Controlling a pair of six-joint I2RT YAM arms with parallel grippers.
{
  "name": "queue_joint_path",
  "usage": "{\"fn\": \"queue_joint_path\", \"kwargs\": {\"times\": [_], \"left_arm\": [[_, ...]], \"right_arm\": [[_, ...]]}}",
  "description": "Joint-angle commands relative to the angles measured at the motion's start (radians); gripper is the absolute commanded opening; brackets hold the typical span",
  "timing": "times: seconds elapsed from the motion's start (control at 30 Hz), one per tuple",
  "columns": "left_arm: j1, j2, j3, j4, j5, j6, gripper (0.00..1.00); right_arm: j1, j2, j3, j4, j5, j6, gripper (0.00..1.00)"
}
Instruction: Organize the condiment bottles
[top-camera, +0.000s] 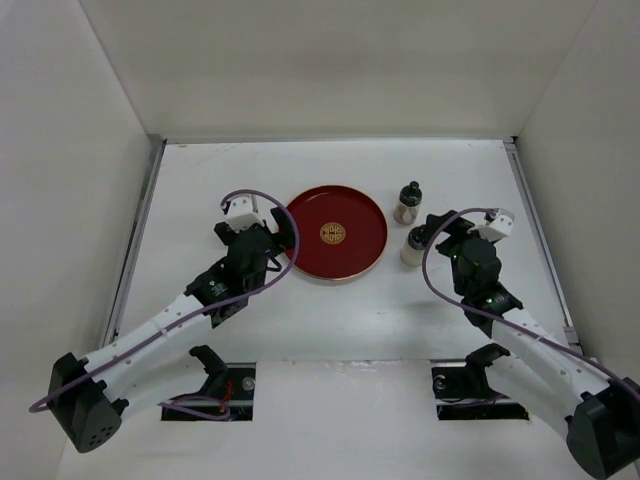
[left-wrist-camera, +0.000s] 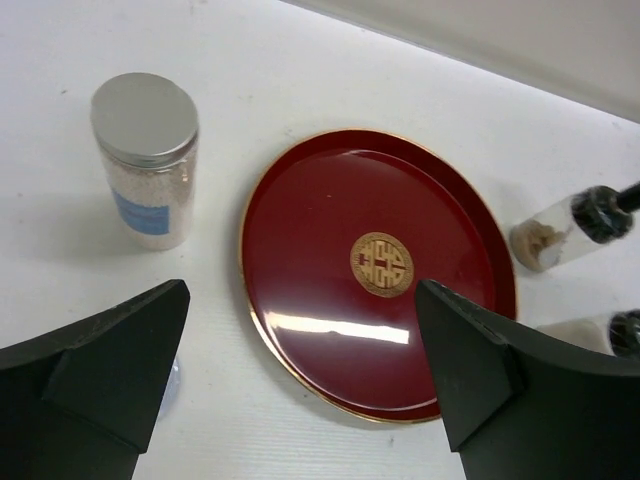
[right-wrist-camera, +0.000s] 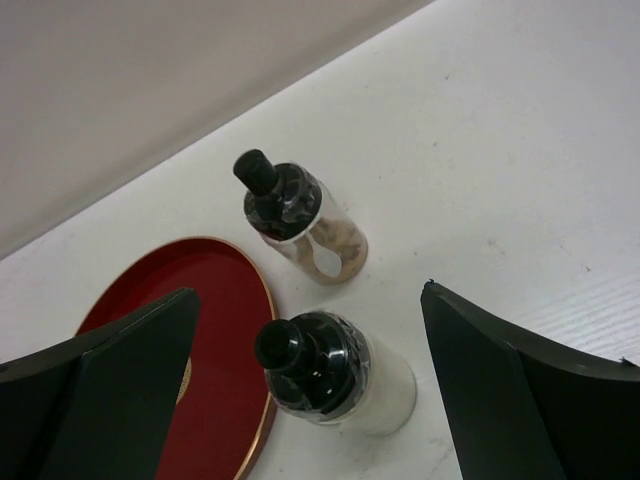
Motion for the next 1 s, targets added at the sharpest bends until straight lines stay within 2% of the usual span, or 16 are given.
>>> {"fn": "queue_joint_path", "kwargs": {"times": [0.0,0.13,0.37,0.4,0.43,0.47,0.5,0.57,0.63,0.67,0.73,0.83,0.97], "left_arm": [[0.059,0.01,0.039,0.005,-0.032,0.024,1.0],[0.134,0.025,0.033,0.097,-0.001,0.082,1.0],[0.247,0.128,0.119,0.145,0.017,0.113,1.0],[0.269,0.151,0.136,0.151,0.037,0.119,0.92],[0.284,0.164,0.151,0.154,0.057,0.121,0.7],[0.295,0.181,0.171,0.143,0.062,0.122,0.46],[0.304,0.192,0.185,0.134,0.053,0.125,0.38],[0.311,0.22,0.214,0.108,0.001,0.133,0.41],[0.317,0.263,0.248,0.085,-0.032,0.16,0.62],[0.321,0.286,0.265,0.073,-0.033,0.174,0.72],[0.324,0.33,0.292,0.054,-0.021,0.191,0.8],[0.337,0.398,0.326,0.051,0.006,0.216,0.84],[0.363,0.442,0.326,0.037,0.003,0.204,0.84]], "right_arm": [[-0.007,-0.016,-0.003,0.009,-0.007,0.032,1.0],[-0.009,-0.038,-0.008,0.001,-0.01,0.037,1.0],[-0.007,0.013,0.004,0.012,-0.01,0.035,1.0],[-0.007,0.013,0.003,0.016,-0.01,0.035,1.0],[-0.007,0.011,0.0,0.019,-0.01,0.034,0.95],[-0.007,0.011,0.0,0.022,-0.01,0.034,0.86],[-0.007,0.014,0.001,0.023,-0.012,0.031,0.78],[-0.006,0.017,0.012,0.015,-0.012,0.024,0.76],[0.0,0.017,0.013,0.021,-0.013,0.023,0.79],[0.002,0.019,0.013,0.021,-0.015,0.024,0.84],[0.008,0.02,0.018,0.015,-0.021,0.028,0.93],[0.014,0.007,0.017,0.016,-0.021,0.023,0.98],[0.014,0.016,0.016,0.018,-0.035,0.023,0.99]]}}
